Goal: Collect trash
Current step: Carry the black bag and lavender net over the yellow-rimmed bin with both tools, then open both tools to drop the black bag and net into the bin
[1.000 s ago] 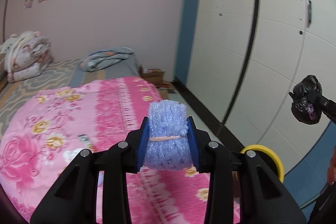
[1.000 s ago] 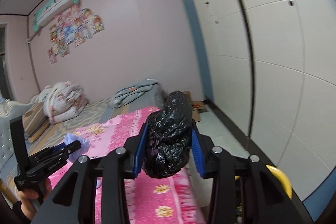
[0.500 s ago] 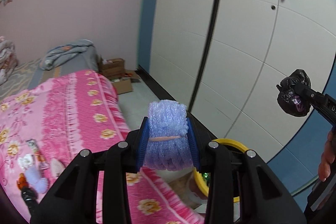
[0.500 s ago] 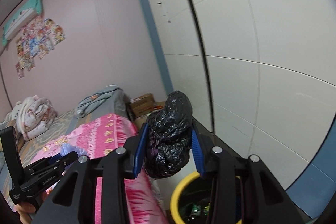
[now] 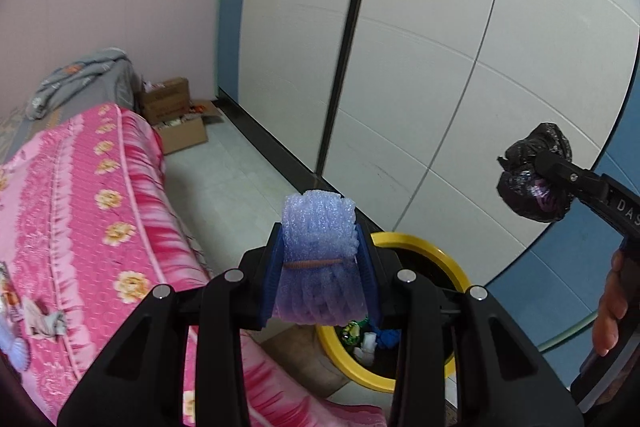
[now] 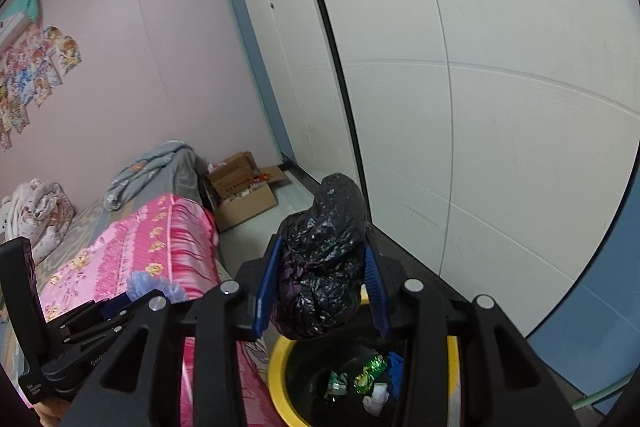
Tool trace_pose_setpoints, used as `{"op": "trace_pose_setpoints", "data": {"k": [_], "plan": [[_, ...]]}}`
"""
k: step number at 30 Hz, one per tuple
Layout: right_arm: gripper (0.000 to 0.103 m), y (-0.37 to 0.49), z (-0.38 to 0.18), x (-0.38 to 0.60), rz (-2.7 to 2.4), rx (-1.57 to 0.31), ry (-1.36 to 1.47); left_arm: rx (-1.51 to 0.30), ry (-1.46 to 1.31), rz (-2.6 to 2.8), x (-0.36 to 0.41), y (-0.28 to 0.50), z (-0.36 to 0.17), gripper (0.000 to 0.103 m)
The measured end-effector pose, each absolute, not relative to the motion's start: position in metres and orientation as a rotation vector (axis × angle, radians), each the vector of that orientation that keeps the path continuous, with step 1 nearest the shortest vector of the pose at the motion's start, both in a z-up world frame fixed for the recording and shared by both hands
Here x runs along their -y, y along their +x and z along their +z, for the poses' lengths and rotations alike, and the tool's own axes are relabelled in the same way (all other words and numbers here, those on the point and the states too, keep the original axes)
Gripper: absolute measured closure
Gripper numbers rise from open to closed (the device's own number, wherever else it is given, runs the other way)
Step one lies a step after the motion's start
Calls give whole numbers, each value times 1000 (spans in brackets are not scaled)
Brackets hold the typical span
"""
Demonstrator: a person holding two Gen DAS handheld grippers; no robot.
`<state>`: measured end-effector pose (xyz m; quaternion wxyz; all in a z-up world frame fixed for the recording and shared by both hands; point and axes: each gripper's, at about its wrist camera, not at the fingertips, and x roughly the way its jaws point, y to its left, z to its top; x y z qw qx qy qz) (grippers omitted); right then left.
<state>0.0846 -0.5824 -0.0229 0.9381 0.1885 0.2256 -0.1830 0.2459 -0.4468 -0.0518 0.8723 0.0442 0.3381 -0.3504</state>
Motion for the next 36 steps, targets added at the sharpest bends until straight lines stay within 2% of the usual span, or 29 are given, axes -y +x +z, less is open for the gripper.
{"op": "trace_pose_setpoints", "data": {"k": [18,21,26,29,34,36], "plan": [[65,90,-100,628,-479,-564,438,-872,141,-837,518,251,-140,66],[63,86,-105,631,-490,-557,451,-864,144,-846,520,246,-142,60],[56,79,-106,633,-504,-541,468,-861,107,-850,514,251,-138,43],[45,75,-102,630,-520,-521,471,-848,93,-846,508,251,-130,35],[36,68,-95,625,-537,-504,473,-809,87,-817,491,249,-115,27],[36,67,-92,622,-529,-503,481,-799,80,-798,480,248,-108,26]]}}
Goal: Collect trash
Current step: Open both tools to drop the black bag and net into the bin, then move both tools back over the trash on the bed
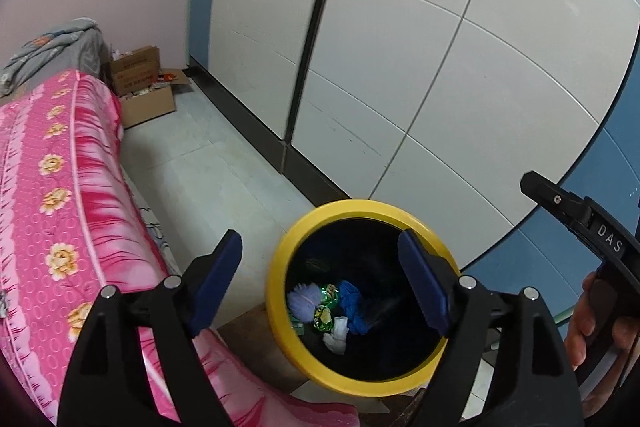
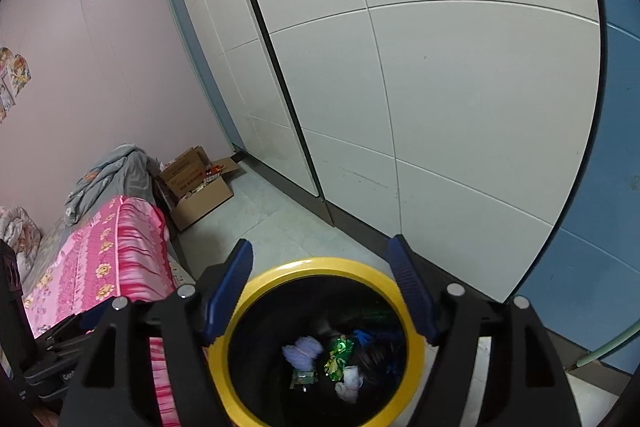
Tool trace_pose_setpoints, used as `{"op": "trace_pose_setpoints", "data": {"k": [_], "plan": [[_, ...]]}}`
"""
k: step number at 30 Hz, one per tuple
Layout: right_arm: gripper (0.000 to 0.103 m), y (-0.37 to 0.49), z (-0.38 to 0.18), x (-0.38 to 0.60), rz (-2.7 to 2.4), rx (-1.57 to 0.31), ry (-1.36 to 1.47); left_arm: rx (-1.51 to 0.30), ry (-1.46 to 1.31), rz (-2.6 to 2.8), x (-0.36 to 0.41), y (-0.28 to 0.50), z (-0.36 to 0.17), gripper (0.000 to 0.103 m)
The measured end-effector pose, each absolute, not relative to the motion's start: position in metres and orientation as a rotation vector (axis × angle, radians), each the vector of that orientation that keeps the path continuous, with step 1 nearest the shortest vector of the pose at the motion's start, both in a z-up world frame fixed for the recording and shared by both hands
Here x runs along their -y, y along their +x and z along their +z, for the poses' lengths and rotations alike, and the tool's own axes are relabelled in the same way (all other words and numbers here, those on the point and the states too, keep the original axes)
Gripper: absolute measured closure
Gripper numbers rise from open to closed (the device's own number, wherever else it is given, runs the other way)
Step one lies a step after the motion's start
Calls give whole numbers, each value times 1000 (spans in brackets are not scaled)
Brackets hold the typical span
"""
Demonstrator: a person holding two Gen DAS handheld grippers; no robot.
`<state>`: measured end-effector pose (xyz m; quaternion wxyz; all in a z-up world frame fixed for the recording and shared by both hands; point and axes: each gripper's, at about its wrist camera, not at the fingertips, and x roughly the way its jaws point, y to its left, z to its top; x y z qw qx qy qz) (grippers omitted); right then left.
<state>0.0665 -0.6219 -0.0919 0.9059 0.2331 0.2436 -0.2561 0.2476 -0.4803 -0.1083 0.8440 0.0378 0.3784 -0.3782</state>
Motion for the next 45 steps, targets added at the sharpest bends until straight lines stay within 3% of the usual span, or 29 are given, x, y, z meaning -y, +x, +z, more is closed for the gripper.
{"op": "trace_pose_setpoints", "data": {"k": [8,23,33,45], "plan": [[30,69,-66,582,-445,-478,449,-712,111,-682,417,240,-78,18],[20,115,-7,437,-171,-410,277,-638,21,-401,226,248,-37,14],[14,167,-5,343,22,-432,148,-674,-38,-183,94,256,-56,14],[14,237,-49,247,227,-535,18,-759,-110,-15,-12,254,-109,14]]}}
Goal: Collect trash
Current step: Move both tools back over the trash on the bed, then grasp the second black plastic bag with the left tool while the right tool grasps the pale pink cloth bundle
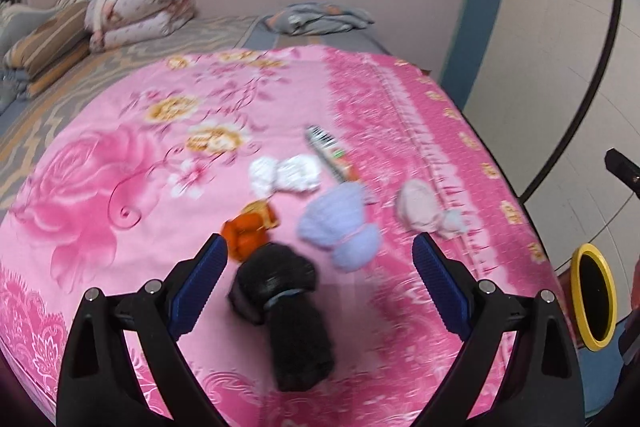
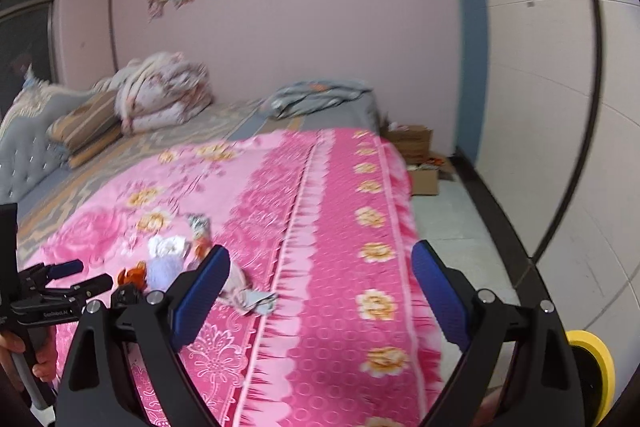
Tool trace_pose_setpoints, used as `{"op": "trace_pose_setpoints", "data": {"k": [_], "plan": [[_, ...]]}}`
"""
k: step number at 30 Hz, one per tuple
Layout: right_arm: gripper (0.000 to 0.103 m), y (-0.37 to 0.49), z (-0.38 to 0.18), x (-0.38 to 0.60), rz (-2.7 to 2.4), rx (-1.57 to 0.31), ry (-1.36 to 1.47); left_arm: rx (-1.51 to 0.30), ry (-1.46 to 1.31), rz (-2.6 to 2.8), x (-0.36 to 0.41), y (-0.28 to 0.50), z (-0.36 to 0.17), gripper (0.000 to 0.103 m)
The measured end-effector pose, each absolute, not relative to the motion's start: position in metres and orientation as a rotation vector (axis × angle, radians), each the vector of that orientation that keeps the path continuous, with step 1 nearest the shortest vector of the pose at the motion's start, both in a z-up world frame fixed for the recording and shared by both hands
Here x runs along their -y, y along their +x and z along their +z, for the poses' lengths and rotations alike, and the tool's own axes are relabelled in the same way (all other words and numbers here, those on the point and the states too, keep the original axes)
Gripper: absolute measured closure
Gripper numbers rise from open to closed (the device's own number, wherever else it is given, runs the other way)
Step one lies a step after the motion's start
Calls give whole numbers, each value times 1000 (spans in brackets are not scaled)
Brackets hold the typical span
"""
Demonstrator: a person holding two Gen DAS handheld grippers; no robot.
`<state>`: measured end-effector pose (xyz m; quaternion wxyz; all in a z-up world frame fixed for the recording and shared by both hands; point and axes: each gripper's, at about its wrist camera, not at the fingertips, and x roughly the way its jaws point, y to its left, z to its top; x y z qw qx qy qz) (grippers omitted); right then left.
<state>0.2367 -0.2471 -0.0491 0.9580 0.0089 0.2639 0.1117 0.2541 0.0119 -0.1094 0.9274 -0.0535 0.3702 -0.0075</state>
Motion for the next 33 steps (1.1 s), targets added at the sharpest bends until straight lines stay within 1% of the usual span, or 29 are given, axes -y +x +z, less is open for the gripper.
{"op": "trace_pose_setpoints", "data": {"k": [11,19,21,23,24,27,29,31,32,33], "plan": [[14,293,-116,173,320,-705,-67,-818,-148,4,-39,261,-156,14],[15,321,-149,140,361,-767,-122,-846,-170,-24,-41,268,-181,14],[15,327,-158,133,370,-781,-132,-857,-182,-30,-42,271,-189,16],[16,332,-163,128,378,-787,-139,-868,-207,-40,-45,273,-195,23],[18,334,-166,126,382,-791,-143,-868,-225,-45,-46,273,-197,25],[24,340,-175,117,376,-802,-175,-854,-234,-51,-47,271,-199,34],[32,346,-182,114,386,-825,-170,-852,-227,-57,-45,272,-200,45],[40,351,-187,112,396,-845,-164,-853,-221,-65,-44,273,-203,52],[42,352,-189,111,402,-849,-160,-851,-219,-66,-43,273,-204,57],[47,353,-190,110,406,-853,-157,-849,-219,-69,-43,273,-205,59]]}}
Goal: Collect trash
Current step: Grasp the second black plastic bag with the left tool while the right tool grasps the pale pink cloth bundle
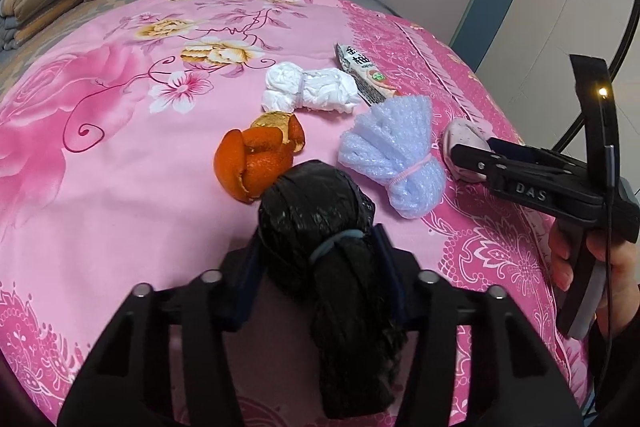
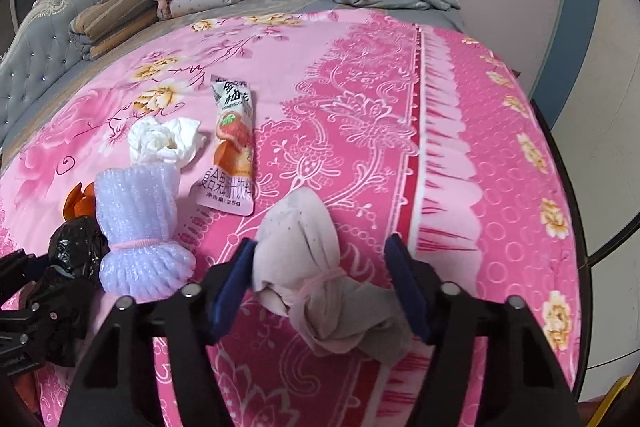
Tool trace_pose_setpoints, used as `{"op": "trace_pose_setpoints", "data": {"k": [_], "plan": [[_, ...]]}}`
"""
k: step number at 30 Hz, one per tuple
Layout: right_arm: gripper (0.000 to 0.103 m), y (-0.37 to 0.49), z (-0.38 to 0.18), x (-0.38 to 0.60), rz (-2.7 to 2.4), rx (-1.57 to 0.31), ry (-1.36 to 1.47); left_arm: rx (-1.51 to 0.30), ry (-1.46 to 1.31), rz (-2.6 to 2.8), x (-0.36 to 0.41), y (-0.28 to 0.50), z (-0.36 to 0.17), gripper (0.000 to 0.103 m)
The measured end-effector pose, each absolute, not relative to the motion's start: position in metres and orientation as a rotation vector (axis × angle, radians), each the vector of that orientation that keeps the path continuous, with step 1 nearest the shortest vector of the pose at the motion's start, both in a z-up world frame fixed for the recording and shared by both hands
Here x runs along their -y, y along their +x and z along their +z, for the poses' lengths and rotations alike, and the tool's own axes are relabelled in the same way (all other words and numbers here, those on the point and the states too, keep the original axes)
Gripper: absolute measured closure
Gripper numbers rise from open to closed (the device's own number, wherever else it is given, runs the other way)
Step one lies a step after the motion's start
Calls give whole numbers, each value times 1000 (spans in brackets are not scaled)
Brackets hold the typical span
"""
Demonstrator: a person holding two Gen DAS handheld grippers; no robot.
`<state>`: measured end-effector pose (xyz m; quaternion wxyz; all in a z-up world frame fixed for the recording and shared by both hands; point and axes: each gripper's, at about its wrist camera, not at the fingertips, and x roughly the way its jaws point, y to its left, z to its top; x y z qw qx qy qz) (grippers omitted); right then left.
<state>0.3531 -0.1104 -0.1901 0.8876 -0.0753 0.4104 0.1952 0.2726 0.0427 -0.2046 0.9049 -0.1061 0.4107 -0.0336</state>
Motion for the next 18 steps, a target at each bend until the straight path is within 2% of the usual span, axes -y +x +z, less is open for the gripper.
{"op": "trace_pose_setpoints", "data": {"k": [4,6,18], "plan": [[67,351,-191,105,427,-856,-164,-839,-238,-89,-44,272,-204,65],[70,349,-190,102,426,-849,-175,-831,-241,-95,-44,271,-202,65],[73,319,-152,116,422,-794,-132,-789,-243,-93,-45,259,-184,66]]}}
